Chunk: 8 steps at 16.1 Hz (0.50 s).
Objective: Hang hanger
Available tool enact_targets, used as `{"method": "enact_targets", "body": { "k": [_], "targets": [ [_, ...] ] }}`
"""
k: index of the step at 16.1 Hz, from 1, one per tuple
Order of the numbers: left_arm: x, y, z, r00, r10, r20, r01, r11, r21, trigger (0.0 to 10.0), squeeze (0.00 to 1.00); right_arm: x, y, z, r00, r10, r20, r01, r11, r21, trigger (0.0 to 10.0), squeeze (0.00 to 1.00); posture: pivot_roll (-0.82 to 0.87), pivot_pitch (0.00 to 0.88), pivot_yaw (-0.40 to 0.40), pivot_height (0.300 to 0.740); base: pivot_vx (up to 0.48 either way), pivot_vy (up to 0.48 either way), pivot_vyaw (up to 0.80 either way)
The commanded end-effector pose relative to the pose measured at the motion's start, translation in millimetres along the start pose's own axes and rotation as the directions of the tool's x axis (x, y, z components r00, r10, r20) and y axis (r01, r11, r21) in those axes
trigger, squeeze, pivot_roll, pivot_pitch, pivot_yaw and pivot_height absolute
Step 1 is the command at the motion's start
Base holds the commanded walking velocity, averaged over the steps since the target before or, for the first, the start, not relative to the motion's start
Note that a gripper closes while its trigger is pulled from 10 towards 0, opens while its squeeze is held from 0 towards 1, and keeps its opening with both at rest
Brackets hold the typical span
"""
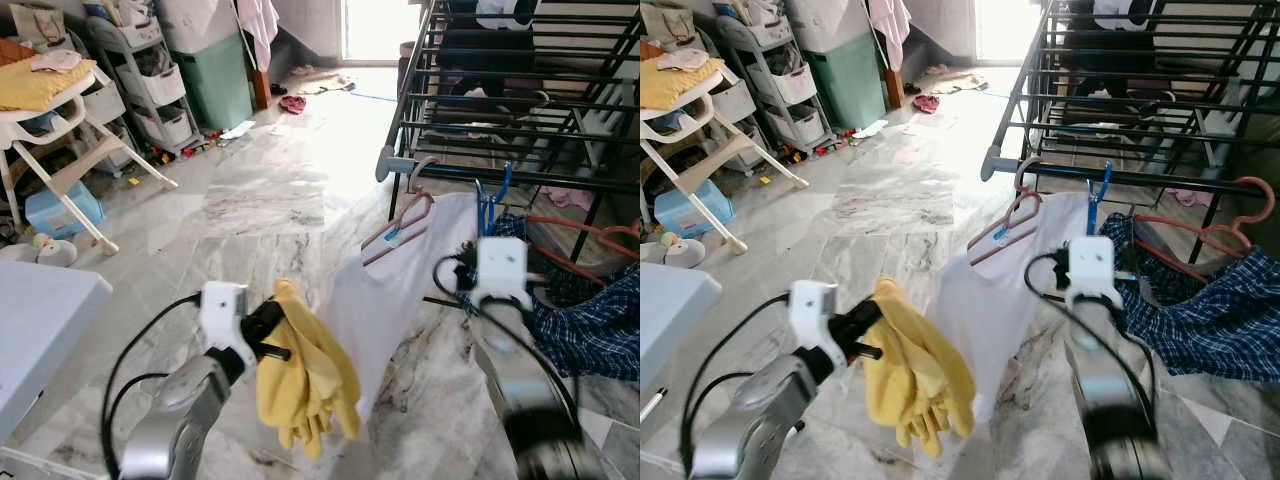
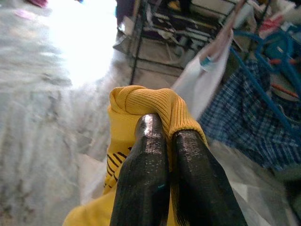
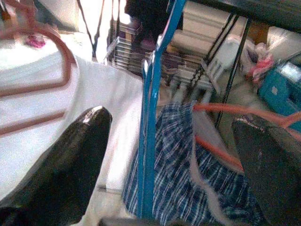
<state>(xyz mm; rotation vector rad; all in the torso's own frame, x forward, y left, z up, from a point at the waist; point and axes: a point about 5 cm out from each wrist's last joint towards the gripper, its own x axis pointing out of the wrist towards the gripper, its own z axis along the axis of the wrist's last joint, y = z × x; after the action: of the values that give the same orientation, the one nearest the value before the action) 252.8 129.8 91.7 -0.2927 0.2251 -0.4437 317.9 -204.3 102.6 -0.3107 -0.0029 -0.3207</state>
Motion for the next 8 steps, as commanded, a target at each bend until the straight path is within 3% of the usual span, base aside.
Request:
{"method": "enact_targets", "body": {
  "k": [1,3,8],
  "targets": [
    [-6.3,3.8,15.7,0.996,0.03,0.081,-0.033,0.999,0.034,10.0,0.0,-5.5,1.9,12.2,0.998,0.024,0.056,-0.025,1.0,0.001,10.0,0.0,-0.08,0.0,0.095,0.74,0.0,0.0,0.0],
    [-15.1,10.6,15.6,0.992,0.066,0.108,-0.065,0.998,-0.007,10.0,0.0,-25.1,2.2,17.2,0.993,0.055,0.108,-0.056,0.998,0.001,10.0,0.0,-0.09,0.0,0.1,0.74,0.0,0.0,0.0],
    [-15.1,15.7,22.7,0.99,0.056,0.132,-0.055,0.998,-0.006,10.0,0.0,-40.2,8.3,18.4,0.994,0.09,0.065,-0.091,0.996,0.006,10.0,0.0,-0.09,0.0,0.098,0.74,0.0,0.0,0.0]
  ]
}}
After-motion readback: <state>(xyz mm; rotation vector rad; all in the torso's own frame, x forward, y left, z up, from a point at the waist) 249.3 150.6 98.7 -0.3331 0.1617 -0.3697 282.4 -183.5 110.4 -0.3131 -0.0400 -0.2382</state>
